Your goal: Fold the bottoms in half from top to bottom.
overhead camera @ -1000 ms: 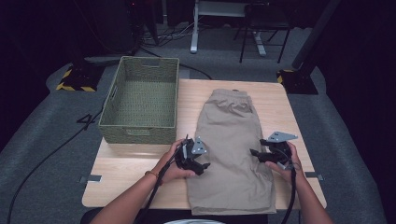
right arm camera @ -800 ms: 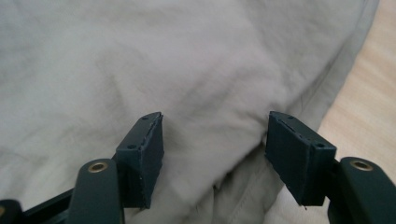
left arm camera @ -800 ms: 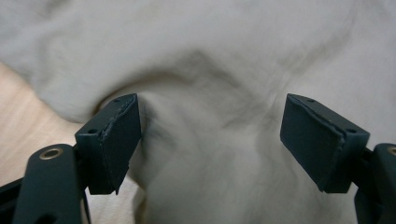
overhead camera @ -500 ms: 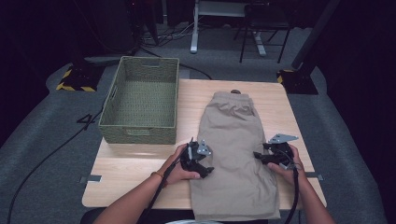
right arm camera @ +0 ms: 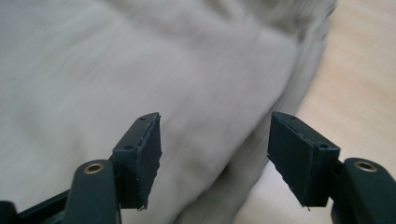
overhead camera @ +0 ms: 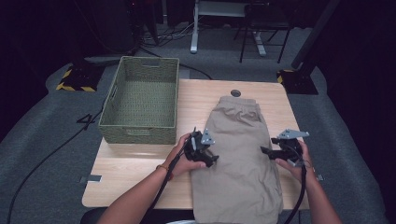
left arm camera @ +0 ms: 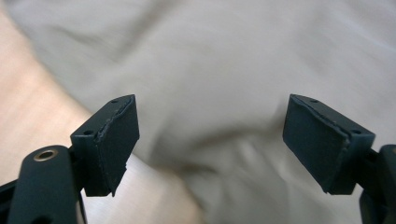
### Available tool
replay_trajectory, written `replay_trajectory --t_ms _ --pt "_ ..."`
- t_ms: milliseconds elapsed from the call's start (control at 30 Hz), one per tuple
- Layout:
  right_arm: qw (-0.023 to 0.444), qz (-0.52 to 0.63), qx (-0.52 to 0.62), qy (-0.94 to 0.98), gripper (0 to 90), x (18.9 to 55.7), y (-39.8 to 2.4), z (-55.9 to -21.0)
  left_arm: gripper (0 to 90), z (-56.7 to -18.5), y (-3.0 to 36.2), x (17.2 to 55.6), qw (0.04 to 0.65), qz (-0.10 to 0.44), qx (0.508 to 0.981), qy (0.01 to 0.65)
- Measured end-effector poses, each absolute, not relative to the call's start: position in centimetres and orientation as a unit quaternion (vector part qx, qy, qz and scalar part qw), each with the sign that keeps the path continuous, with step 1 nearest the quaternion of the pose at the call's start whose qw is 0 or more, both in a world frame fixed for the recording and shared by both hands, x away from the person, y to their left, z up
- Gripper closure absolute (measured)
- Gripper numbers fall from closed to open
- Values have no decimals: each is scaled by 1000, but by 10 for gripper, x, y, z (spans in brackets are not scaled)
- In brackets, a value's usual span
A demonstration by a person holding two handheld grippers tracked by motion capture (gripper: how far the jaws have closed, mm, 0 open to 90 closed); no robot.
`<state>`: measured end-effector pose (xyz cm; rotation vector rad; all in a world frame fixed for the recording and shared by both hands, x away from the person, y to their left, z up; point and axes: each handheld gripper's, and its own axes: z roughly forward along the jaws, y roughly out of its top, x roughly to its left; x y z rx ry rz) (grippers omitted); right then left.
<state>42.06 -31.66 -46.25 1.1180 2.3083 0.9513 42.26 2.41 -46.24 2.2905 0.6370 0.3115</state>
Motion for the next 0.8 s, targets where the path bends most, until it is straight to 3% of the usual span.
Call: replay_trajectory --t_ms 233,500,567,800 --pt "219 343 416 813 363 474 -311 -453 193 -460 8 463 362 145 877 280" --pt "210 336 435 809 373 508 -306 -455 206 -471 10 505 330 148 862 354" --pt "206 326 444 809 377 514 -305 -459 230 -477 11 509 313 144 860 376" --pt "191 297 453 818 418 516 -305 -480 264 -493 13 505 315 114 868 366"
